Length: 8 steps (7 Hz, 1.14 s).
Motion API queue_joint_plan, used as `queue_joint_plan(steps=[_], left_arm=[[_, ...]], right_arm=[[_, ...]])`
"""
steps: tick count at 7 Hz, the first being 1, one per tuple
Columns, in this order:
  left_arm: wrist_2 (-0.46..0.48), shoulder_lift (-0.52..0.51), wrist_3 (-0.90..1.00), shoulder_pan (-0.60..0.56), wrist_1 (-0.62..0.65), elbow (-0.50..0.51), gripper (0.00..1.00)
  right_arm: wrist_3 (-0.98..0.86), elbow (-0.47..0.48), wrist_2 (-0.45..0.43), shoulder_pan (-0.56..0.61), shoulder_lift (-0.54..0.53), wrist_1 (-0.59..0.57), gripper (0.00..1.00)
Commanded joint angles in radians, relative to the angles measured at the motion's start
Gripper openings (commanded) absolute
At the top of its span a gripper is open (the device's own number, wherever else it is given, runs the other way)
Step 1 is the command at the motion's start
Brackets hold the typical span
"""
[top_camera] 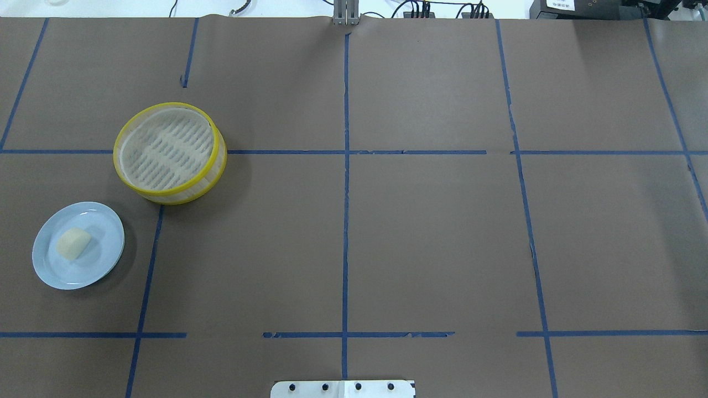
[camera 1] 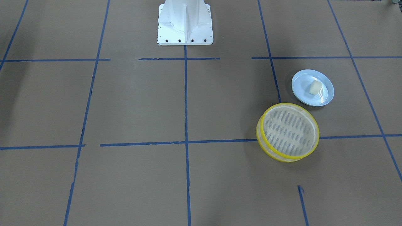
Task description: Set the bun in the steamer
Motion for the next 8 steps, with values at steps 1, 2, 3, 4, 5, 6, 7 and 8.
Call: queue_joint_plan(steps=[1, 2, 3, 4, 5, 6, 7, 8], left_arm=[[0.001, -0.005, 0.018, 0.000, 0.005, 0.004, 1.00], [0.001, -0.007, 0.021, 0.000, 0.015, 0.001, 1.00], [0.001, -0.011, 0.017, 0.000, 0.014, -0.011, 1.00], [0.001, -0.013, 0.020, 0.005, 0.009, 0.005, 1.00], [-0.004, 0.007, 0.017, 0.003, 0.003, 0.010, 1.00], [-0.010, 0.010, 0.015, 0.012, -0.044, 0.034, 1.00], [0.002, 0.007, 0.011, 0.094, -0.177, 0.030, 1.00], [0.037, 0.001, -0.020, 0.218, -0.211, 0.025, 1.00]], right_arm=[[0.000, 0.000, 0.000, 0.000, 0.000, 0.000, 1.00], [0.000, 0.000, 0.000, 0.000, 0.000, 0.000, 1.00], [0.000, 0.000, 0.000, 0.000, 0.000, 0.000, 1.00], [0.000, 0.000, 0.000, 0.000, 0.000, 0.000, 1.00], [0.000, 0.000, 0.000, 0.000, 0.000, 0.000, 1.00], [0.000, 0.000, 0.000, 0.000, 0.000, 0.000, 1.00], [0.000, 0.000, 0.000, 0.000, 0.000, 0.000, 1.00], [0.000, 0.000, 0.000, 0.000, 0.000, 0.000, 1.00]])
